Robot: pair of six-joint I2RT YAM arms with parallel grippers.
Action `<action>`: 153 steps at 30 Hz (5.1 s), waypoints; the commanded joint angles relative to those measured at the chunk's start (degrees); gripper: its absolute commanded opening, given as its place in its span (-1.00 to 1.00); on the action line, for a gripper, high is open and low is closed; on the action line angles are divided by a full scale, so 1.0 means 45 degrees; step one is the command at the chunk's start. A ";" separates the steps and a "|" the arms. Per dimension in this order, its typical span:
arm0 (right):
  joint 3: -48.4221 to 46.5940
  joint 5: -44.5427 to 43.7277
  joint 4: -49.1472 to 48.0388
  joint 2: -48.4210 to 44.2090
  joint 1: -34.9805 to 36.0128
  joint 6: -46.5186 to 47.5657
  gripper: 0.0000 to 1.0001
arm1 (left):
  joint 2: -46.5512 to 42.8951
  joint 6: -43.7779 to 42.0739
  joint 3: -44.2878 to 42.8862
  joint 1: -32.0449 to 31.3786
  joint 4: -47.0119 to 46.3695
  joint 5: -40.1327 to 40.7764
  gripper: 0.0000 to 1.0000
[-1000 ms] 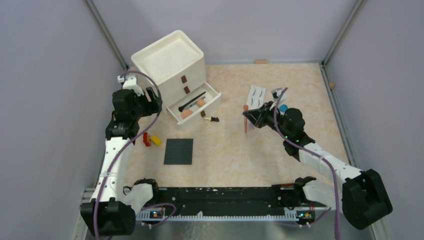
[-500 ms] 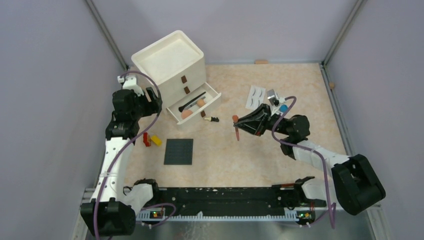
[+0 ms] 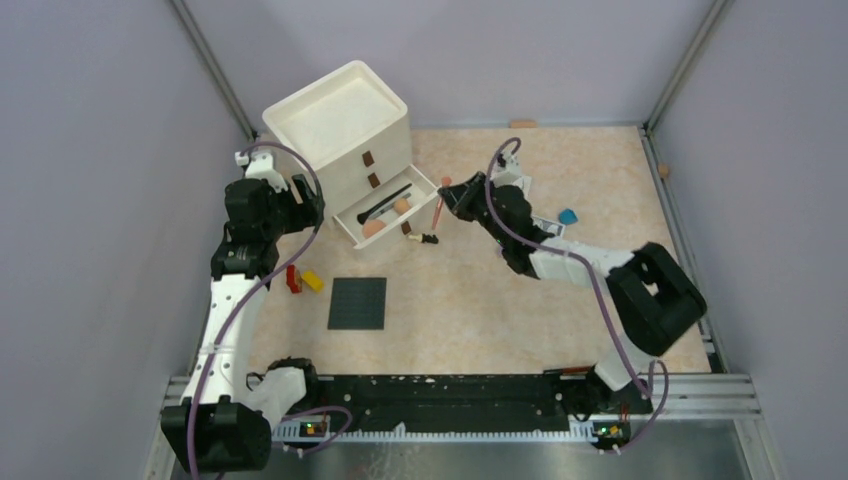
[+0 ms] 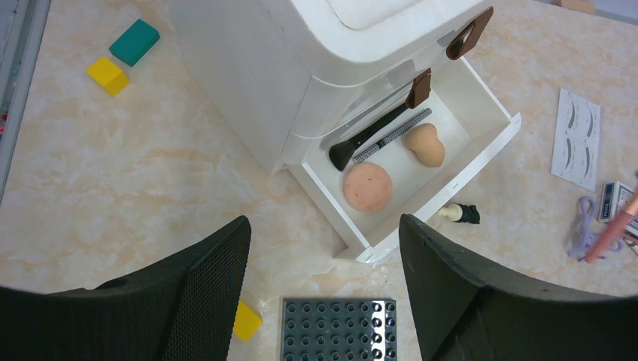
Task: Organize the makeup
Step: Place the makeup brush in the drawer, then pick up the makeup tool from the center of the board.
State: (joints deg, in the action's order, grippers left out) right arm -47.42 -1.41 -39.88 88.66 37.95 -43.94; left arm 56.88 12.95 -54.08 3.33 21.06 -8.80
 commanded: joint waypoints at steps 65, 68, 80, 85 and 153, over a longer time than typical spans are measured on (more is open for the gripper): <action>-0.3838 -0.3422 1.4640 0.1440 -0.2506 -0.1376 0.31 | -0.0643 -0.0632 0.0201 -0.1405 0.0262 0.1303 0.59; -0.3878 -0.4133 1.5002 0.1535 -0.2355 -0.2105 0.31 | -0.0651 -0.0632 0.0202 -0.1405 0.0262 0.1273 0.59; -0.5660 -0.4407 1.6493 0.3631 -0.2087 -0.2591 0.28 | -0.0729 -0.0661 0.0207 -0.1405 0.0243 0.1348 0.59; -0.6003 -0.4445 1.6548 0.4051 -0.2087 -0.2594 0.27 | -0.0733 -0.0671 0.0222 -0.1405 0.0242 0.1389 0.59; -0.5895 -0.4503 1.5758 0.3870 -0.1128 -0.0791 -0.68 | -0.0750 -0.0710 0.0242 -0.1405 0.0223 0.1336 0.59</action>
State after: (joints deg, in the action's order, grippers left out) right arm -73.17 -21.39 33.41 108.92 30.74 -50.50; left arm 54.83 10.48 -53.41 -2.74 24.01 -3.14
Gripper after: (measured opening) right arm 0.265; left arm 0.794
